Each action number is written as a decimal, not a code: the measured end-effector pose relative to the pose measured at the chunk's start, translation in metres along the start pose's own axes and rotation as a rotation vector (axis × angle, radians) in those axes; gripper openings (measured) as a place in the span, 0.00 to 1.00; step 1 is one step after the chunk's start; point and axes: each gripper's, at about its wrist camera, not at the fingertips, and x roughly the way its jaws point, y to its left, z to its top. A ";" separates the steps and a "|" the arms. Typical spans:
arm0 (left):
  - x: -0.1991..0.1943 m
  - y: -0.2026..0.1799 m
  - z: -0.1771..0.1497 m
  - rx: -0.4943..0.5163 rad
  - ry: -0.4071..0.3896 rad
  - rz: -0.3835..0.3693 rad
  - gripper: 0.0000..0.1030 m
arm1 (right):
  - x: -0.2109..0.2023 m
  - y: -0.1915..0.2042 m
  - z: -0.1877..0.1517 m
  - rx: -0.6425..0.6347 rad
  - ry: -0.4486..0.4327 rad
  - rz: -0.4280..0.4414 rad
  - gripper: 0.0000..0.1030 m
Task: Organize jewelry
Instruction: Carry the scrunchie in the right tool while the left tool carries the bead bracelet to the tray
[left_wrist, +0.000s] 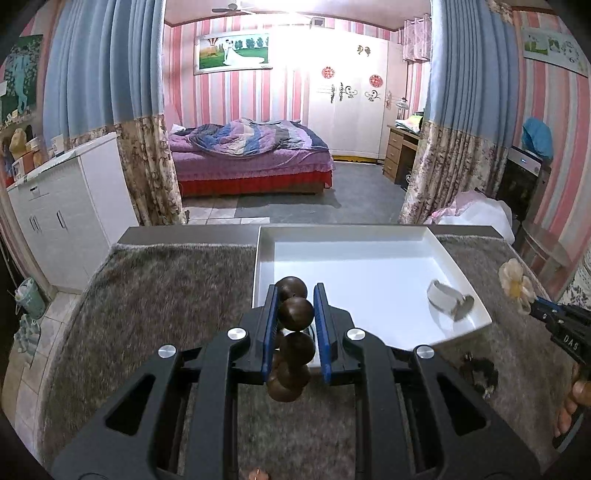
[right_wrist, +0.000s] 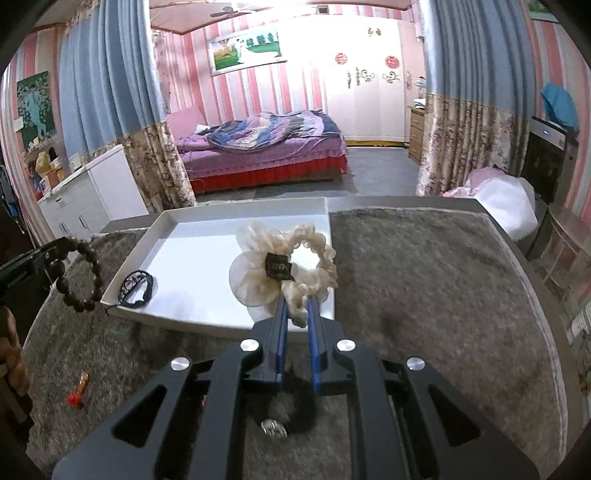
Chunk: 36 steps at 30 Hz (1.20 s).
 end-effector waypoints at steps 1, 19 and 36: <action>0.005 0.000 0.005 -0.001 0.001 -0.003 0.17 | 0.005 0.002 0.004 -0.005 0.003 -0.001 0.10; 0.120 -0.020 0.042 0.016 0.106 0.011 0.17 | 0.115 0.044 0.053 -0.053 0.146 0.048 0.10; 0.190 0.006 0.014 0.006 0.249 0.069 0.17 | 0.176 0.058 0.031 -0.136 0.288 0.077 0.12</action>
